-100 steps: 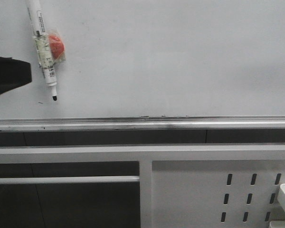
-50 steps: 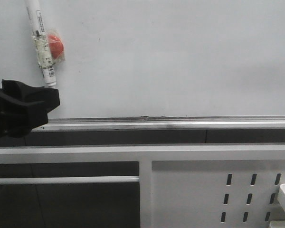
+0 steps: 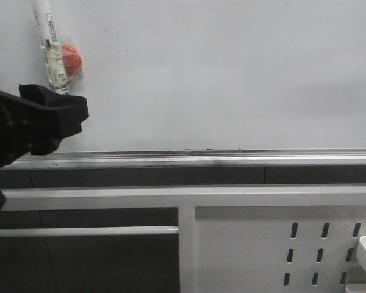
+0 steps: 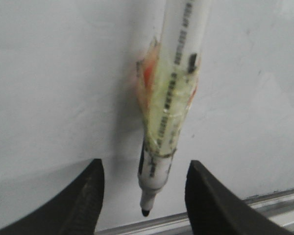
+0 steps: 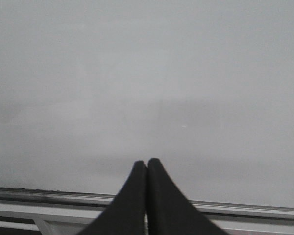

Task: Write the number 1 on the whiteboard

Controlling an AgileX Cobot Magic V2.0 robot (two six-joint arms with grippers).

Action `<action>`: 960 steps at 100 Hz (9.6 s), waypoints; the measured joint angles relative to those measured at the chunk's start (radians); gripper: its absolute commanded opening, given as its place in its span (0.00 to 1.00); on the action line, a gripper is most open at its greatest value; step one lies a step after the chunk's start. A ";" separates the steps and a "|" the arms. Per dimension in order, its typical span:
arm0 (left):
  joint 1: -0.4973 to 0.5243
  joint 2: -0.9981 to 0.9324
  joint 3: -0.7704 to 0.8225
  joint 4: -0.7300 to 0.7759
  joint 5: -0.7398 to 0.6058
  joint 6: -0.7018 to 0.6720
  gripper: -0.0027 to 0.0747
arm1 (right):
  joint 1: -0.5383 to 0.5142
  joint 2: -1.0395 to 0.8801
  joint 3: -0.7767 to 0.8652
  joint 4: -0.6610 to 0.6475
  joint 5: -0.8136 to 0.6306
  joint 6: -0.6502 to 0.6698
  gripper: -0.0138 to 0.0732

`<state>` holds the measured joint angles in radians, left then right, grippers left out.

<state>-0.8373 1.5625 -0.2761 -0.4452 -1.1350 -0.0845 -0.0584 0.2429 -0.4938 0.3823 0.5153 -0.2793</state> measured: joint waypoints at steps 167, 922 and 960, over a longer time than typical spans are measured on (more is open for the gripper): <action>0.000 -0.137 0.026 0.400 0.099 0.184 0.01 | 0.379 0.380 -0.170 0.283 0.183 -0.551 0.15; 0.022 -0.491 0.061 0.389 0.569 0.455 0.01 | 0.883 1.007 -0.523 0.185 -0.035 -0.555 0.57; 0.022 -0.453 0.153 0.146 0.333 0.268 0.01 | 0.743 0.843 -0.523 0.182 0.043 -0.475 0.08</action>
<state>-0.8151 1.1095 -0.1235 -0.2992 -0.8019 0.1840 0.6847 1.0863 -1.0173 0.5638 0.5587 -0.7543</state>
